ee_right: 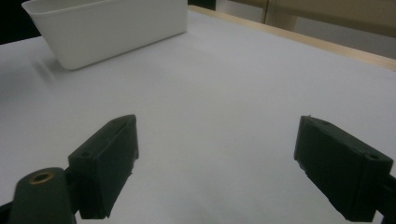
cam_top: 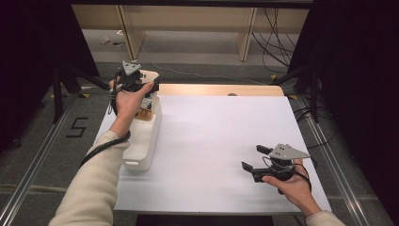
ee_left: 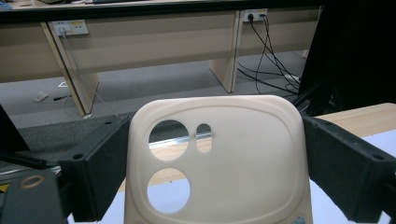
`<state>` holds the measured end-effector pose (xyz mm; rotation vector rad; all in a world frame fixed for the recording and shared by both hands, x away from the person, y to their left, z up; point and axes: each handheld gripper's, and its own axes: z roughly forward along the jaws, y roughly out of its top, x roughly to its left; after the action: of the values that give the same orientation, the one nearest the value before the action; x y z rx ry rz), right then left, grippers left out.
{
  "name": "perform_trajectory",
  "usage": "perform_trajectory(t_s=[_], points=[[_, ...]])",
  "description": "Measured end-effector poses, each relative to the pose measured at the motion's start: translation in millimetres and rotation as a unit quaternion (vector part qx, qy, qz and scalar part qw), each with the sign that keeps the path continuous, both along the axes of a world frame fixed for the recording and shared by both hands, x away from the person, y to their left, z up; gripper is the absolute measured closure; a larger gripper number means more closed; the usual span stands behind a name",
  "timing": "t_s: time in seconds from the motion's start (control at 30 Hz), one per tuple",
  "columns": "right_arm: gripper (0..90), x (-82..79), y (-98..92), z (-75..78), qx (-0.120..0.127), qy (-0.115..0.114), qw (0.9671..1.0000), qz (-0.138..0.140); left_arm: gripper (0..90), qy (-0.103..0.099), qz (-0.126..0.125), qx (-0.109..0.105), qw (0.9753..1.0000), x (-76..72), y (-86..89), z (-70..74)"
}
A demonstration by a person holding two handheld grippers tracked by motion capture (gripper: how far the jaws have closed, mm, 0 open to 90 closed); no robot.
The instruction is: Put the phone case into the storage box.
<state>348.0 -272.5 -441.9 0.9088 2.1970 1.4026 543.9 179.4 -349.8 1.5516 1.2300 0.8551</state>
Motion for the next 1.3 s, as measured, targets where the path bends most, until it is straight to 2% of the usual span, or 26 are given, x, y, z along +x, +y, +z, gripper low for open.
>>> perform_trajectory(t_s=[1.3], points=[[14.7,-0.1,-0.1,0.3,0.001,0.0,1.0,-0.001,11.0,0.01,0.005,0.003,0.9999,14.6,2.6,-6.1]])
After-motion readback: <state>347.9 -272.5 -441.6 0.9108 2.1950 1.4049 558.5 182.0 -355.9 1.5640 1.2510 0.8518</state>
